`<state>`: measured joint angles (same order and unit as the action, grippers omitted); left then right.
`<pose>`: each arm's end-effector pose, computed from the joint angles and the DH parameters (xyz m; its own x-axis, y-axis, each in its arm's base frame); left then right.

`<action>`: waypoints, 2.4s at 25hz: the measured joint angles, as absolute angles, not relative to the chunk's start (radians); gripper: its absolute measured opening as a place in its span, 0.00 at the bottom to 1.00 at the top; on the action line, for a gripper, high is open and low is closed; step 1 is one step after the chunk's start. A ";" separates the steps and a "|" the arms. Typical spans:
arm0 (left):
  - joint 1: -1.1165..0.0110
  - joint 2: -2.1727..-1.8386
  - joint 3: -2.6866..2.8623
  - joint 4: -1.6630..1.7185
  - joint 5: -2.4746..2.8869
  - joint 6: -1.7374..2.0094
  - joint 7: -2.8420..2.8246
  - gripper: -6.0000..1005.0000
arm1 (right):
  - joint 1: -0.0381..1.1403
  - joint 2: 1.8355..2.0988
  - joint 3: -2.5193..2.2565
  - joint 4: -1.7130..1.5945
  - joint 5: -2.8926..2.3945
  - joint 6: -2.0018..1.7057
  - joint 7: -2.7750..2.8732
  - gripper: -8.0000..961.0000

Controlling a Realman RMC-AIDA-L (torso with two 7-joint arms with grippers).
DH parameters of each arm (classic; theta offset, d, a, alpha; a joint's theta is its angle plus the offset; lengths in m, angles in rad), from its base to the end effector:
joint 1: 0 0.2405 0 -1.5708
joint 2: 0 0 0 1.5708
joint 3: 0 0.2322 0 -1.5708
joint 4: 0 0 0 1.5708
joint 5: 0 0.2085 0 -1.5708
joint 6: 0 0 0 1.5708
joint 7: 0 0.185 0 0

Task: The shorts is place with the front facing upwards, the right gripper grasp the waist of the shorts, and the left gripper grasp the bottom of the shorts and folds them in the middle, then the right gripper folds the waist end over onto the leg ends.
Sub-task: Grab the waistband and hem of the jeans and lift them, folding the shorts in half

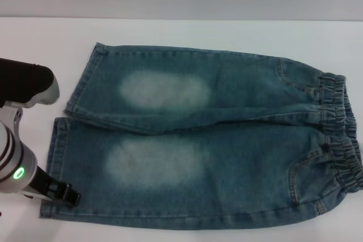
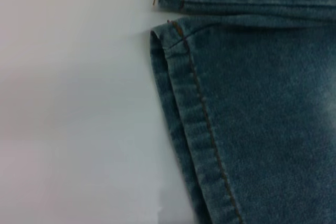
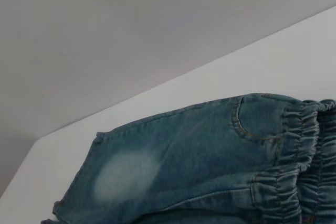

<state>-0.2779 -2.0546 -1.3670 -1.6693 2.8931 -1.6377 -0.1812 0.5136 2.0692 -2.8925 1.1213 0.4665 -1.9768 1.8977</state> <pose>-0.2390 0.2753 -0.0188 0.2846 0.9576 -0.0446 0.6321 -0.2224 -0.7423 0.3281 0.2543 0.1003 0.2439 -0.7534 -0.6107 -0.9652 -0.2496 -0.0777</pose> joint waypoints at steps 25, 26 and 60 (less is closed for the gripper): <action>-0.342 -2.057 -1.352 -1.612 2.890 -1.683 -0.220 0.42 | 0.517 2.065 -2.893 1.121 0.465 -1.978 1.885 0.66; -0.341 -2.057 -1.352 -1.615 2.890 -1.683 -0.220 0.38 | 0.517 2.065 -2.893 1.121 0.465 -1.980 1.885 0.66; -0.338 -2.057 -1.344 -1.700 2.890 -1.704 -0.175 0.02 | 0.410 2.075 -2.870 1.195 0.365 -2.031 1.942 0.66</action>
